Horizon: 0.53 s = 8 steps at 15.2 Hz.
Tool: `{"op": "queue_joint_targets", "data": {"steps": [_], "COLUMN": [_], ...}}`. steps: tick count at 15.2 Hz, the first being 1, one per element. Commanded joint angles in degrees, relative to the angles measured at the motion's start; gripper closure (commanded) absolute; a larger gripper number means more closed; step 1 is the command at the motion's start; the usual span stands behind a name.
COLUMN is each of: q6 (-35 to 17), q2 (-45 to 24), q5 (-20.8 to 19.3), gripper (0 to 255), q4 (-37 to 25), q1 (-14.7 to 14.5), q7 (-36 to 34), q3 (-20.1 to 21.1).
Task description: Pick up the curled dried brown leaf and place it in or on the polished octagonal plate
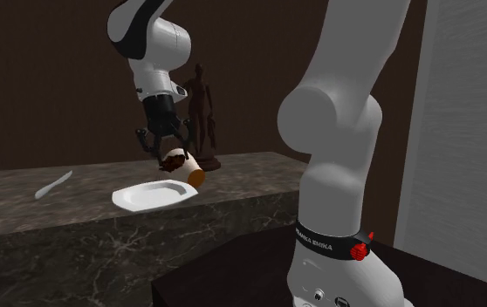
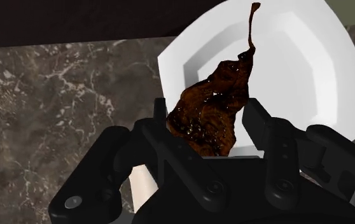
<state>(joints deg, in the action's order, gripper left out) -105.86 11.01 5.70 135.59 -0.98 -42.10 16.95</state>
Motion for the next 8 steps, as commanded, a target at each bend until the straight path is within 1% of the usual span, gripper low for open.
{"op": "queue_joint_targets", "data": {"steps": [1,2,8], "q6": [0.48,0.39,-4.35], "q2": [-1.69,-5.32,-7.86], "q5": [-0.05,-0.43,-0.98], "gripper": [255,255,255], "q4": [-2.15,-5.68,-3.39], "q1": [-0.33,-0.84,-0.93], "q7": [-1.14,-3.20,-3.55], "q3": [0.61,1.69,1.88]}}
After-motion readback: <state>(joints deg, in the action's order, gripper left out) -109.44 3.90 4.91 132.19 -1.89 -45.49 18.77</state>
